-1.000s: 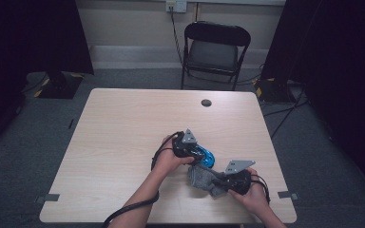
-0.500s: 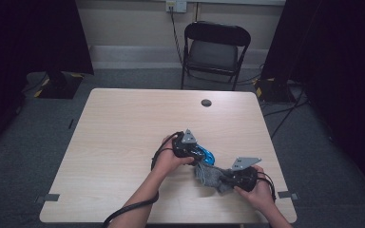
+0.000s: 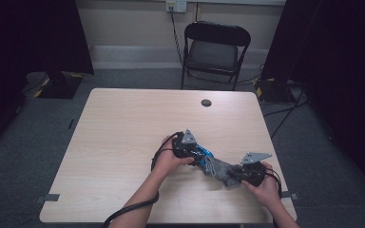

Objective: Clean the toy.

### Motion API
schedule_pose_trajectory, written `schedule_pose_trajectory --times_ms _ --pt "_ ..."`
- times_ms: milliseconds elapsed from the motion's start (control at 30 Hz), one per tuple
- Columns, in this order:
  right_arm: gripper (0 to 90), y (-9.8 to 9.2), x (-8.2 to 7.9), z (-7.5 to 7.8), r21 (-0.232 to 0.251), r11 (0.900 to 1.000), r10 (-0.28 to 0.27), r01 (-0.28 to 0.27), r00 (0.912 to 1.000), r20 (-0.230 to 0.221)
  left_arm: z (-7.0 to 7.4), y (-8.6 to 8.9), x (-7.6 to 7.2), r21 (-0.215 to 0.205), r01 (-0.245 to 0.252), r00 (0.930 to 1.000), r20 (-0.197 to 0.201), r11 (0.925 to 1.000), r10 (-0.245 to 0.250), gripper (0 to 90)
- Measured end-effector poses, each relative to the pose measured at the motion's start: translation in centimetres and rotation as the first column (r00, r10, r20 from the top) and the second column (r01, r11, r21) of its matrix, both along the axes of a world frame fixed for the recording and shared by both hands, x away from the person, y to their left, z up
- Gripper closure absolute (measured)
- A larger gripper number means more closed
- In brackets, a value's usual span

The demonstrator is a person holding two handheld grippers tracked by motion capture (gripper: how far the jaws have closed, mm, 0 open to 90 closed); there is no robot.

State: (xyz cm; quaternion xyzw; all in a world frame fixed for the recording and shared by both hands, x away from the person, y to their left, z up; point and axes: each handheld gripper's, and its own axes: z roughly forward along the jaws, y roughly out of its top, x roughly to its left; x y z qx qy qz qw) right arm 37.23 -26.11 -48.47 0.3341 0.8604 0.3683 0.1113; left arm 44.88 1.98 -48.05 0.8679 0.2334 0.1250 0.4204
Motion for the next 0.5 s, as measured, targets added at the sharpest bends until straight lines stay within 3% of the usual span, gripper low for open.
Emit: schedule_pose_trajectory --times_ms 500 --pt "80.7 -2.1 2.0 -0.2 0.024 0.998 -0.063 0.063 0.9979 -0.017 0.0 0.0 -0.1 -0.006 -0.007 1.0 0.001 1.0 0.007 24.8"
